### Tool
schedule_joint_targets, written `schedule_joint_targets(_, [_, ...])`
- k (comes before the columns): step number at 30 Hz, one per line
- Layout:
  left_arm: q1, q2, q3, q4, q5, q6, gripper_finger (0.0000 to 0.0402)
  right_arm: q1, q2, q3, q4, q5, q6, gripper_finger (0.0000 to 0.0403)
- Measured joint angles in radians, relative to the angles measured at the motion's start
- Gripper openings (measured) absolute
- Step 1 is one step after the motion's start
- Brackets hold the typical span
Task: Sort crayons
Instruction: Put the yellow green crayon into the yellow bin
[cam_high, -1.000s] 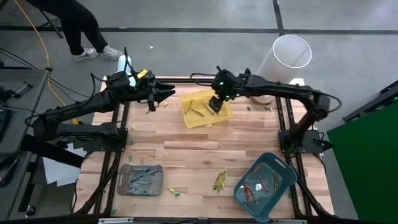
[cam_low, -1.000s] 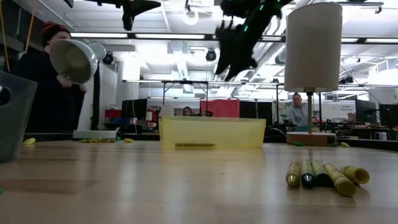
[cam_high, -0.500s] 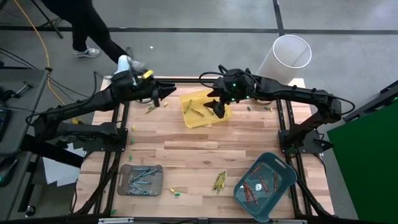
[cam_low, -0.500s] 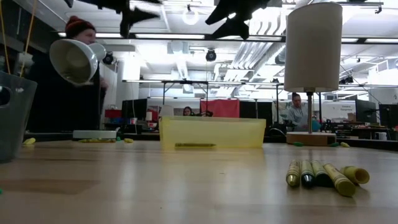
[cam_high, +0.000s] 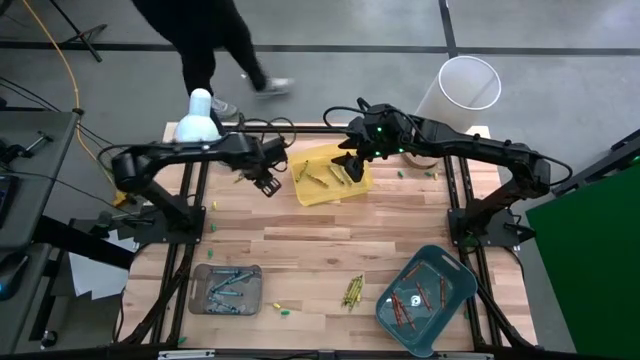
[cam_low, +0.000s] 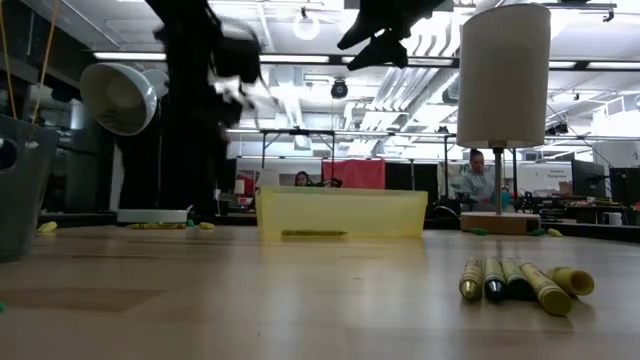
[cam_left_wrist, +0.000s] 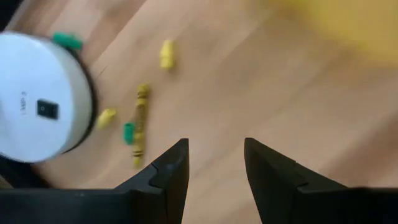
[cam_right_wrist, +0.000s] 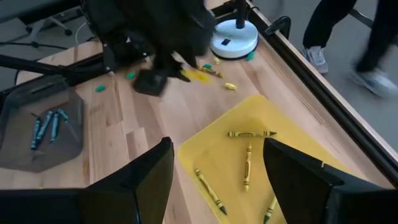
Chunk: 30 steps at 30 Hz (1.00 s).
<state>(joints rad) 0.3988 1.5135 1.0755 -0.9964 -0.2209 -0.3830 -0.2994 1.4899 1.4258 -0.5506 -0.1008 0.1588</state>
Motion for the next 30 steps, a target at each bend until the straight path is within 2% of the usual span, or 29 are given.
schedule_joint_targets(5, [0.089, 0.155, 0.000, 0.008, -0.008, 0.101, 0.0140, -0.001, 0.000, 0.000, 0.000, 0.000, 0.024, 0.0240])
schedule_joint_targets(9, [0.173, 0.224, 0.000, 0.025, -0.010, 0.140, 0.0140, 0.006, 0.000, 0.000, -0.008, 0.000, 0.025, 0.0240])
schedule_joint_targets(15, [0.253, 0.245, 0.000, 0.099, -0.027, 0.231, 0.0140, 0.029, 0.000, 0.000, -0.007, 0.000, 0.024, 0.0240])
schedule_joint_targets(19, [0.287, 0.245, 0.000, 0.107, 0.032, 0.297, 0.0140, 0.039, 0.000, 0.000, -0.007, 0.000, 0.024, 0.0240])
schedule_joint_targets(23, [0.300, 0.245, 0.000, 0.137, 0.080, 0.356, 0.0140, 0.039, 0.000, 0.000, -0.007, 0.001, 0.024, 0.0240])
schedule_joint_targets(30, [0.301, 0.283, 0.000, 0.124, 0.091, 0.377, 0.0140, 0.039, 0.000, 0.000, -0.007, 0.003, 0.025, 0.0240])
